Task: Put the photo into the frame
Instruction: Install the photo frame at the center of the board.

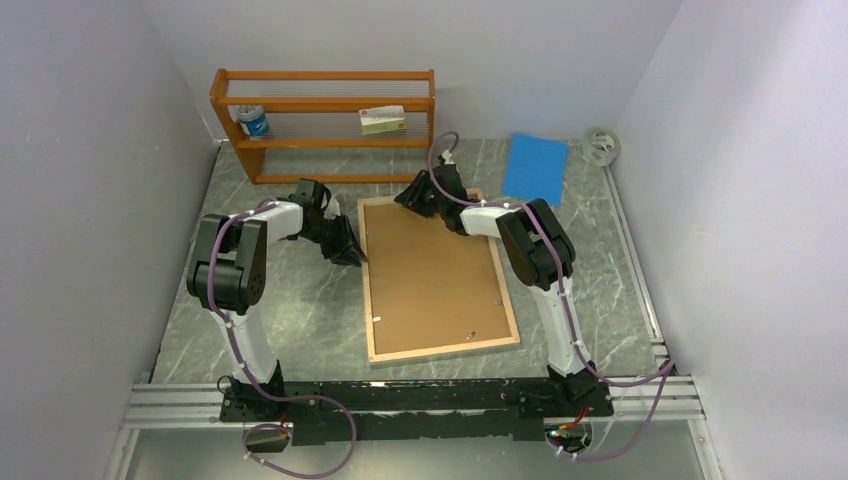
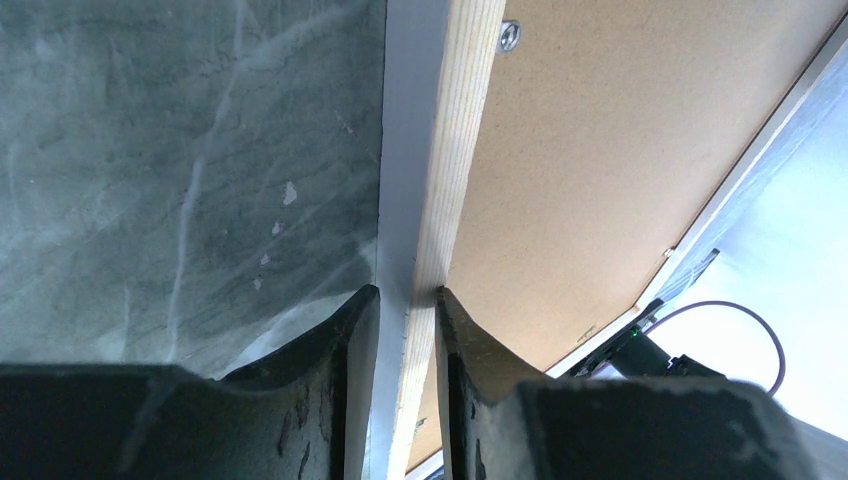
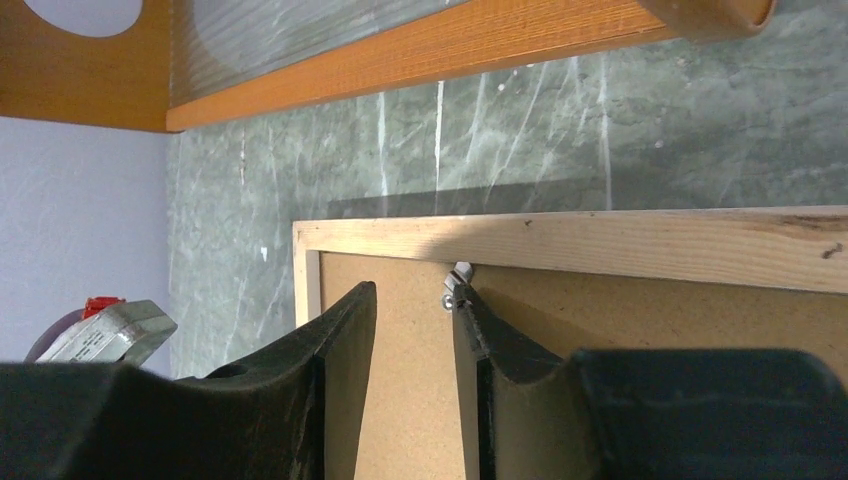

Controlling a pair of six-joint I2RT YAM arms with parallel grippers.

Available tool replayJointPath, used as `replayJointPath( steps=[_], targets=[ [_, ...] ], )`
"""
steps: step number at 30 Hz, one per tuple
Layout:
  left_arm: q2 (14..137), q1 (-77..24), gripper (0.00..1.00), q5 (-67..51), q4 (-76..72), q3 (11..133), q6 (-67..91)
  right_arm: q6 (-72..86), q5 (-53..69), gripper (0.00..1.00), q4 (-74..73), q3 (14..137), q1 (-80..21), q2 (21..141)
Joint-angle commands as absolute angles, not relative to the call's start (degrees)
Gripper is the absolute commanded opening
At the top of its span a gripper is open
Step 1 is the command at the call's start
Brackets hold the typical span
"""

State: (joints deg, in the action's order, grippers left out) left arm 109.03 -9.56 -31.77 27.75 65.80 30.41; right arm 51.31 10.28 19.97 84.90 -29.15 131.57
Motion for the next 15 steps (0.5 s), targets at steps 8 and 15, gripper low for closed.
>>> replayJointPath(
  steps=[8,15],
  targets=[
    [110.6,-9.1,0.31,-27.8,28.7,66.2,28.0,52.0,10.7,0.38,19.3,84.7,-27.6,132.3],
    [110.5,-9.1,0.31,-27.8,28.7,66.2,28.0,53.5,14.8,0.38,20.2,86.8,-27.7,135.3]
  ],
)
